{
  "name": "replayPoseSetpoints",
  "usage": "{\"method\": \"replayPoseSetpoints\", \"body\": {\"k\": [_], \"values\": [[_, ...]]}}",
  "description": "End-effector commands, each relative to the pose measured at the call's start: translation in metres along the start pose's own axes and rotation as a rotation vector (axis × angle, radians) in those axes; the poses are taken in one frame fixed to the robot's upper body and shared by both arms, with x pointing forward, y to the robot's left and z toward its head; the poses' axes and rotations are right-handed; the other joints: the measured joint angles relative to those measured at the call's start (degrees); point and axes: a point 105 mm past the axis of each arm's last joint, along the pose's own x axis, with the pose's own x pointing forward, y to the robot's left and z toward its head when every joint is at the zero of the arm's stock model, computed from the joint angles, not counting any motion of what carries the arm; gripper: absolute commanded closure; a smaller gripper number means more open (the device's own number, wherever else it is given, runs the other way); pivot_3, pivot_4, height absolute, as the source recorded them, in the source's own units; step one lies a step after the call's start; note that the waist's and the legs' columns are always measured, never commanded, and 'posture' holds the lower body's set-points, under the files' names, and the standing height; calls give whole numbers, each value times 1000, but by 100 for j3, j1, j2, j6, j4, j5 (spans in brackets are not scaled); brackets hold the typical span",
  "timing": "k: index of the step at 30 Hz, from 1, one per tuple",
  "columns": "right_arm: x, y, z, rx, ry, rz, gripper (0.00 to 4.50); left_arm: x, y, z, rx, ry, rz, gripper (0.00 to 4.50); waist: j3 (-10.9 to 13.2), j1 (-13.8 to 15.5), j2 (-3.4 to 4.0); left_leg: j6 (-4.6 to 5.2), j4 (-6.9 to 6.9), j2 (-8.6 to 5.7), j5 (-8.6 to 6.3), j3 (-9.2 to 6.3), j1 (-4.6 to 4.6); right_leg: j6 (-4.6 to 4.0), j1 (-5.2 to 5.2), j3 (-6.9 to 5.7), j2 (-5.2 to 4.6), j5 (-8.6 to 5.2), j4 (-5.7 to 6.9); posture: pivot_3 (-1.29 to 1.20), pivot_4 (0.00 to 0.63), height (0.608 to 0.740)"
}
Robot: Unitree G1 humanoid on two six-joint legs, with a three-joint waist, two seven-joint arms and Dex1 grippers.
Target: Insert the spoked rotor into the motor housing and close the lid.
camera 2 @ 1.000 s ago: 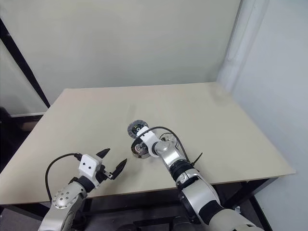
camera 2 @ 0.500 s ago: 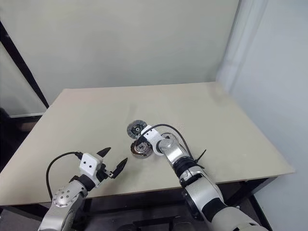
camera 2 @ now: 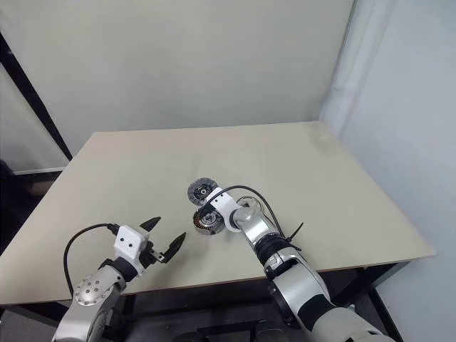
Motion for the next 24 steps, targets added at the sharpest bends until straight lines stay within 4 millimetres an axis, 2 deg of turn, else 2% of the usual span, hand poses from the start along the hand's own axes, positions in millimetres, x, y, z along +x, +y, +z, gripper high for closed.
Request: {"method": "replayPoseSetpoints", "body": {"k": [1, 7, 16, 24], "values": [[0, 8, 16, -24, -40, 29, 4414, -2, 10, 11, 29, -32, 28, 0, 0, -1, 0, 0, 0, 1, 0, 0, 0, 0, 0, 0, 1, 0, 0, 0, 0, 740], [-2, 9, 19, -22, -56, 29, 4414, -4, 17, 9, 33, -21, 46, 0, 0, -4, 0, 0, 0, 6, 0, -1, 3, -1, 0, 0, 7, 0, 3, 0, 0, 740], [-4, 10, 28, -28, -84, 29, 4414, -3, 17, 9, 30, -25, 47, 0, 0, 5, 0, 0, -1, 6, 0, -2, -2, -1, -2, -1, 8, 0, 1, 0, 0, 740], [-4, 12, 24, -35, -69, 35, 4414, -3, 16, 9, 29, -25, 48, 0, 0, 12, 0, -1, 0, -3, 0, 0, -4, 0, -2, -1, -5, 0, 0, 0, 0, 740]]}}
